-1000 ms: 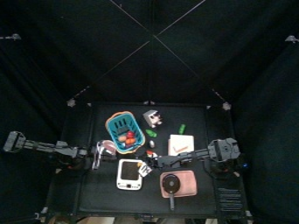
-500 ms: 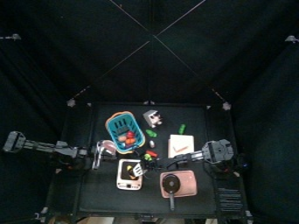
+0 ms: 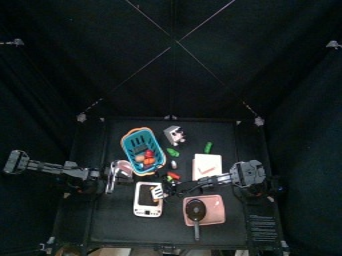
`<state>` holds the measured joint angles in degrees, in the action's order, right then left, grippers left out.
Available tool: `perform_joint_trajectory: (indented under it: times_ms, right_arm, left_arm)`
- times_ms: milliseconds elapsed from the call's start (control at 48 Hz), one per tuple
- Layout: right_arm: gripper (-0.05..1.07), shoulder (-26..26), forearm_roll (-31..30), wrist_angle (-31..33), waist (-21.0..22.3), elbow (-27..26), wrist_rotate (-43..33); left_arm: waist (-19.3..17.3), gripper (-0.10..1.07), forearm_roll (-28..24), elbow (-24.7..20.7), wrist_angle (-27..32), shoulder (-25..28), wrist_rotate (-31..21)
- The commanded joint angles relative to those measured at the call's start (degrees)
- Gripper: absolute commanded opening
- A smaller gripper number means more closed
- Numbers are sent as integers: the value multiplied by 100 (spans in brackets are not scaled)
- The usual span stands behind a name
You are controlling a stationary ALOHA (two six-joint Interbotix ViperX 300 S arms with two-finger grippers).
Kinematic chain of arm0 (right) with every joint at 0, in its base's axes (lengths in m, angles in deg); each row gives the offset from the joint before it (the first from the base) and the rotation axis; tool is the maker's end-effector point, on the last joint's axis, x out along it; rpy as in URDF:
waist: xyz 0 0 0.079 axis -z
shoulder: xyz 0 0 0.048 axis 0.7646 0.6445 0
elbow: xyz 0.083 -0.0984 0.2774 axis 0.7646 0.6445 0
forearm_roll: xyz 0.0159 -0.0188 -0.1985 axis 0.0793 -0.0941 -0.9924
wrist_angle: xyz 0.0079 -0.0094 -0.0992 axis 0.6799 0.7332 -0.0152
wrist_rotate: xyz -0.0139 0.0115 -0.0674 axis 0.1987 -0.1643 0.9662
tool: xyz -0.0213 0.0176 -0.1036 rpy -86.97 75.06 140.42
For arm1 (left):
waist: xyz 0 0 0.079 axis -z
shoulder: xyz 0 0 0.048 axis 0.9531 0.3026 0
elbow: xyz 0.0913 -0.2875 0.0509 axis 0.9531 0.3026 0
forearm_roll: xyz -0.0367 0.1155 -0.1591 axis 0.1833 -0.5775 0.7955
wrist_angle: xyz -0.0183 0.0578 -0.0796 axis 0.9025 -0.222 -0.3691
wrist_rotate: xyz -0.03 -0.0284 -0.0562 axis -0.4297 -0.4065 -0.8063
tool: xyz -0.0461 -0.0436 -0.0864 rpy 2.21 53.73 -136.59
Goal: Place corn on stove
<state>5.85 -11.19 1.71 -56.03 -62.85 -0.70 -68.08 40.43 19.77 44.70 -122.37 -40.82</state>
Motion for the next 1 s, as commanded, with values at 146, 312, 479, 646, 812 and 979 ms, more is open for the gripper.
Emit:
perform_joint_trajectory:
  times_ms: [146, 312, 479, 646, 812, 979]
  right_arm:
    - [55, -44, -1213, 536, -44, -633, -1679]
    - [55, 202, -1811, 598, -149, -835, -2716]
    - [55, 352, -1898, 659, -264, -879, -3085]
    - [55, 527, -1635, 844, -431, -1081, -3173]
    - [55, 756, -1503, 1222, -519, -1521, -3146]
    - [56, 817, -1468, 1468, -527, -1608, -3164]
  left_arm:
    - [9, 30, -35, -237, -26, 0, 26]
    - [9, 30, -105, -290, 62, 0, 26]
    - [0, 30, -132, -413, 281, 0, 26]
    - [9, 30, -114, -457, 448, 0, 18]
    - [9, 30, -114, -439, 492, 0, 9]
    - [18, 30, -105, -413, 492, 0, 9]
